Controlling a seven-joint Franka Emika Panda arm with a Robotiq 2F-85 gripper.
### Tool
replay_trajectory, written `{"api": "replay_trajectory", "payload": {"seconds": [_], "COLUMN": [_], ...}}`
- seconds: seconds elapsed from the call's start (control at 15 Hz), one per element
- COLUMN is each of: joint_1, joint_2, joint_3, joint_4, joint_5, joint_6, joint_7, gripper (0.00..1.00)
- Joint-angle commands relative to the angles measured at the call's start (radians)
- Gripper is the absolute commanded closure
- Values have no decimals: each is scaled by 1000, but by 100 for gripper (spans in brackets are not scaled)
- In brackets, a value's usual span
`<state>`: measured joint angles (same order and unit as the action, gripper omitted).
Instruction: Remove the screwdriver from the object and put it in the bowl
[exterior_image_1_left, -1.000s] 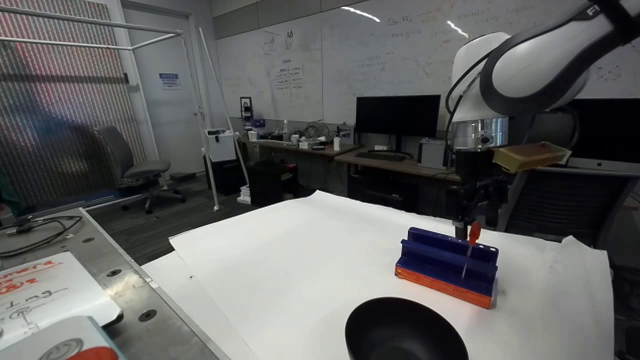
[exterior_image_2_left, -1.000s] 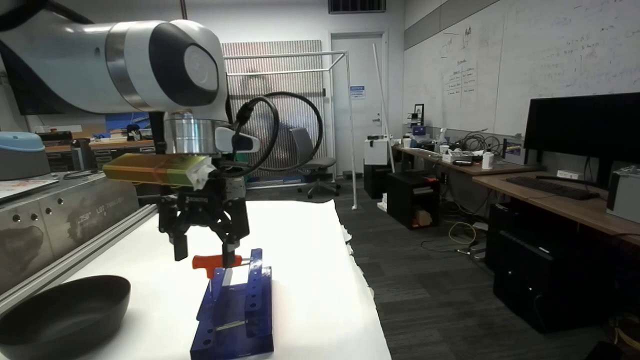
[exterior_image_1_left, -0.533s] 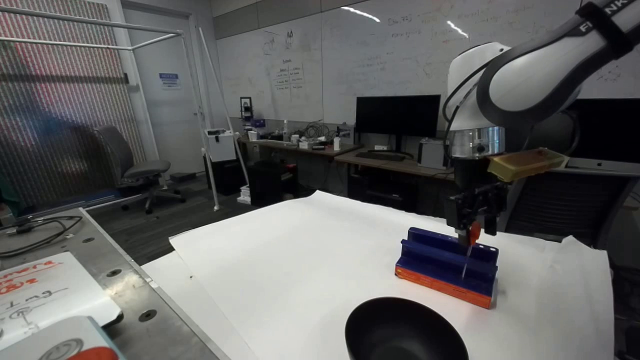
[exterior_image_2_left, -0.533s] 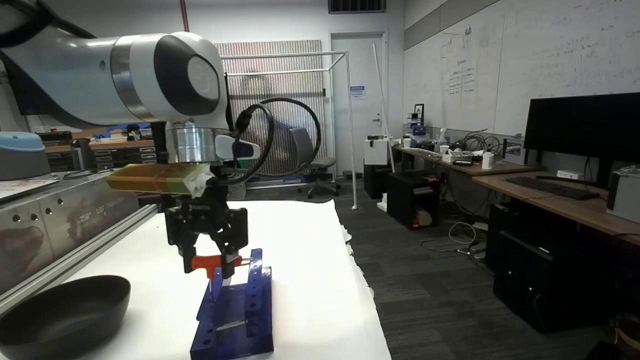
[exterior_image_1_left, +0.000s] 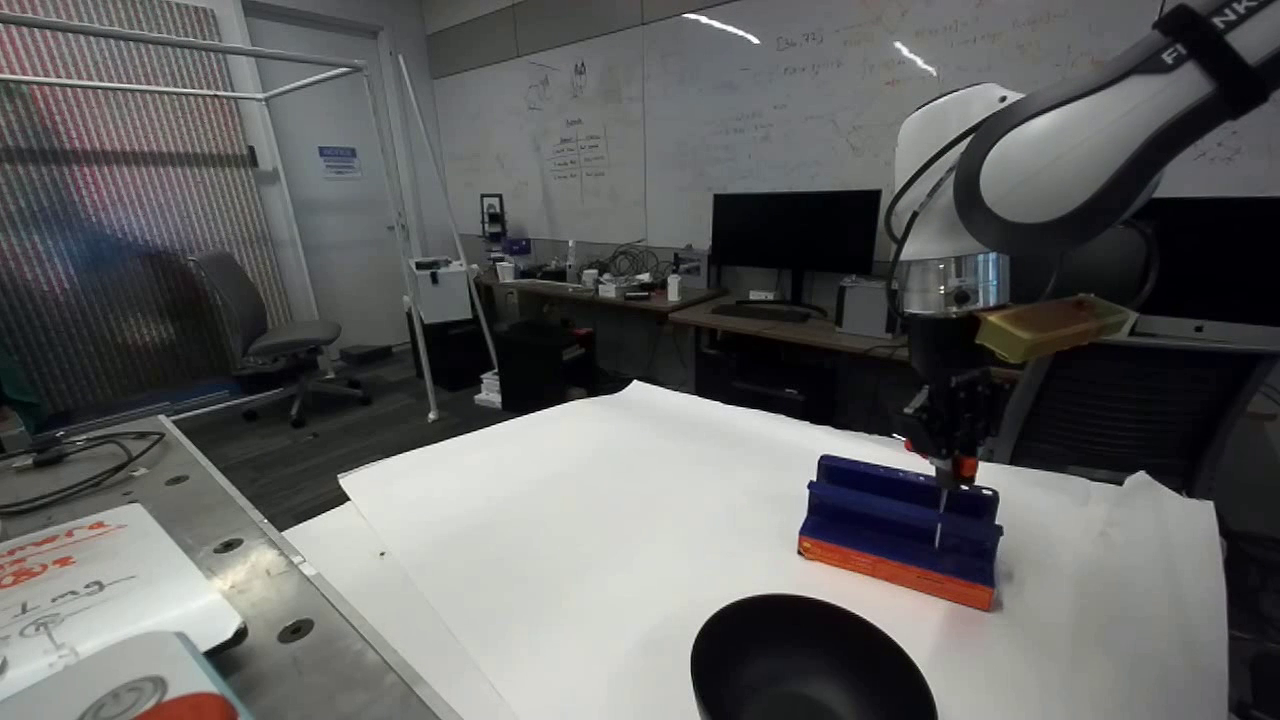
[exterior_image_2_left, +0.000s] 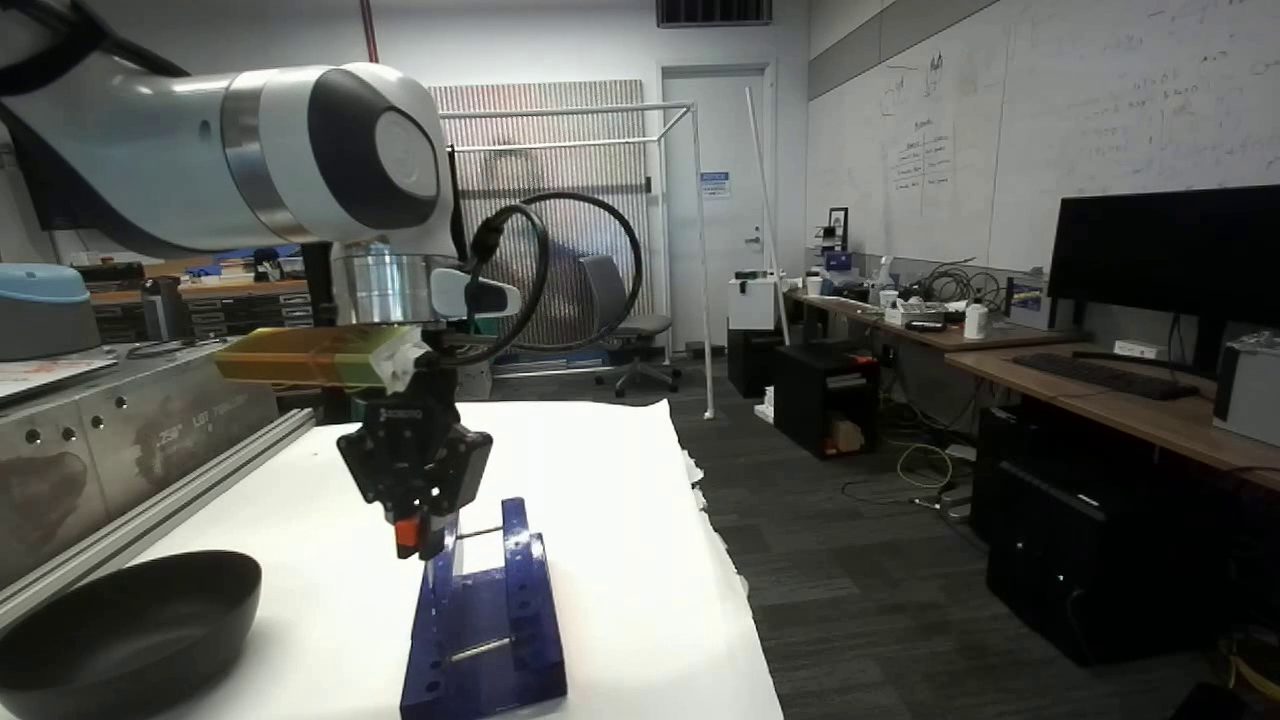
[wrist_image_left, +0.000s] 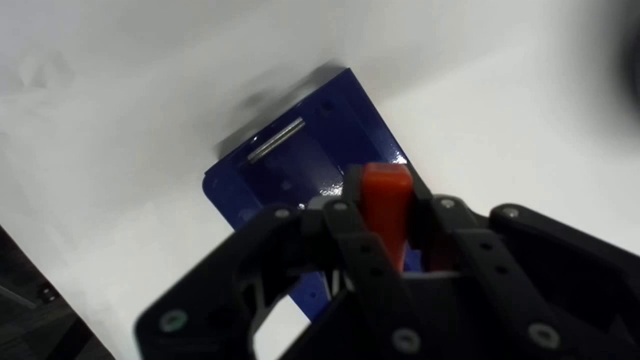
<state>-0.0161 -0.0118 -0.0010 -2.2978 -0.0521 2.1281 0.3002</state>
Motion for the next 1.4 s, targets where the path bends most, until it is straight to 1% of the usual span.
{"api": "replay_trajectory", "payload": {"seconds": [0.0,0.13,0.27,0.53,0.73,0.93,1.07,1.33], "joint_1": [2,3,6,20,33,51,65,98], "joint_2": [-6,-11,-25,-100,-160,-227,-266,-292], "joint_3": [-2,-2,1,16,33,53,60,27], "joint_4": [7,8,10,1,23,56,73,59], "joint_5": [-26,-38,-44,-106,-141,-150,-126,42], "joint_6": [-3,-9,-40,-106,-201,-290,-321,-289], "joint_7": [2,-4,-37,-65,-117,-206,-275,-449], "gripper": [91,91,91,90,90,90,90,92]}}
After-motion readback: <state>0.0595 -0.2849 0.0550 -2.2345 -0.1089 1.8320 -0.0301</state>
